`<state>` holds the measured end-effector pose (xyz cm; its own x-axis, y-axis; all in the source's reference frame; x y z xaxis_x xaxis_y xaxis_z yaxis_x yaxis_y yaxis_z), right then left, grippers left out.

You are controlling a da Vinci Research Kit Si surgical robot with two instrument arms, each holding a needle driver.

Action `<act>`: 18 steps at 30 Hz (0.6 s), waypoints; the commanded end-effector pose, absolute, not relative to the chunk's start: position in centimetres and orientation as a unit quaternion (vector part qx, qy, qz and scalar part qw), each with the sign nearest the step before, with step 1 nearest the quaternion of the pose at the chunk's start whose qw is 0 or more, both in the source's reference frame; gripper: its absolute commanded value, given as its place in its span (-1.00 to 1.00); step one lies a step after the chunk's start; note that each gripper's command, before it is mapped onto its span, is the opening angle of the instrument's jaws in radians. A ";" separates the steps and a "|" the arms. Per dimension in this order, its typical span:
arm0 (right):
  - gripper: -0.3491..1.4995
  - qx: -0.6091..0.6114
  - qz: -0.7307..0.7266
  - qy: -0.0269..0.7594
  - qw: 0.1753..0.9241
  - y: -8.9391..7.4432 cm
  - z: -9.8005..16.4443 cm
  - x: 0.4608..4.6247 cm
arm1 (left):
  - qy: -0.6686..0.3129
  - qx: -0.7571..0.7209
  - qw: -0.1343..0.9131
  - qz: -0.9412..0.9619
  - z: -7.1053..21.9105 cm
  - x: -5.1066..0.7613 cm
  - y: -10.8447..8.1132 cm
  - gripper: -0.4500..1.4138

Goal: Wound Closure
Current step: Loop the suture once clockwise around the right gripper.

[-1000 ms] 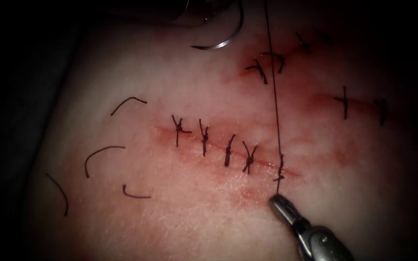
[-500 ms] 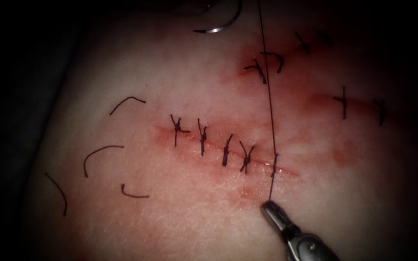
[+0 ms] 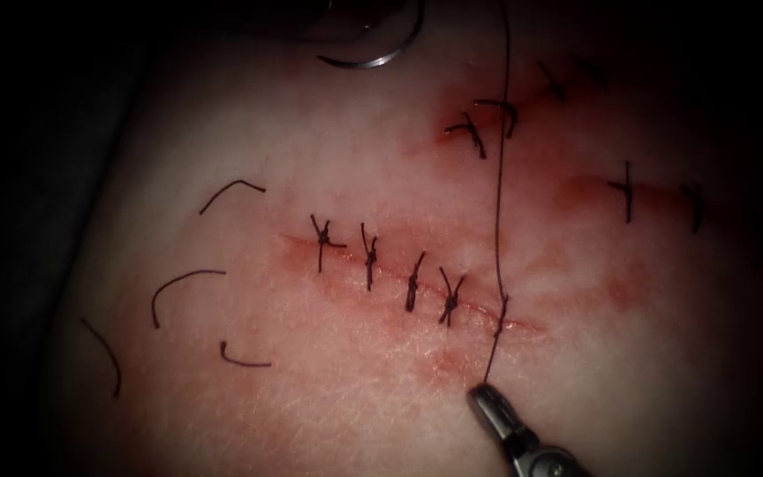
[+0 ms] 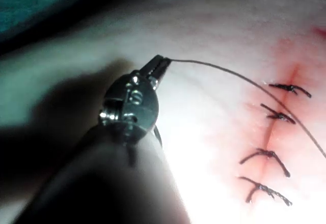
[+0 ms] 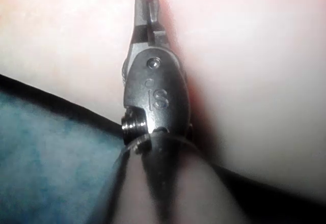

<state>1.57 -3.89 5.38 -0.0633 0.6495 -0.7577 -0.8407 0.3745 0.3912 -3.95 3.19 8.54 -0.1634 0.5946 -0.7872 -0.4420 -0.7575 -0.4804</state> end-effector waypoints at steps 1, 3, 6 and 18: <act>-0.15 -0.096 0.550 0.481 0.676 -4.0 5.4 1.59 | -0.080 -0.544 0.329 0.768 8.5 -3.97 3.1 -1.00; 0.49 -0.095 0.549 0.482 0.677 -3.9 5.4 1.58 | -0.094 -0.531 0.310 0.783 8.3 -3.89 2.9 -1.00; 0.76 -0.084 0.540 0.491 0.678 -4.0 5.4 1.57 | -0.122 -0.511 0.271 0.806 7.9 -3.77 2.6 -1.00; 0.82 -0.066 0.532 0.513 0.670 -3.6 5.0 1.48 | -0.140 -0.487 0.193 0.841 6.5 -3.63 1.6 -1.00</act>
<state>1.41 -3.60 4.88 -0.0950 0.6443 -0.7588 -0.7815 0.4239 0.4578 -3.57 1.52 6.40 -0.4556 0.4563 -0.7643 -0.1836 -0.8883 -0.4209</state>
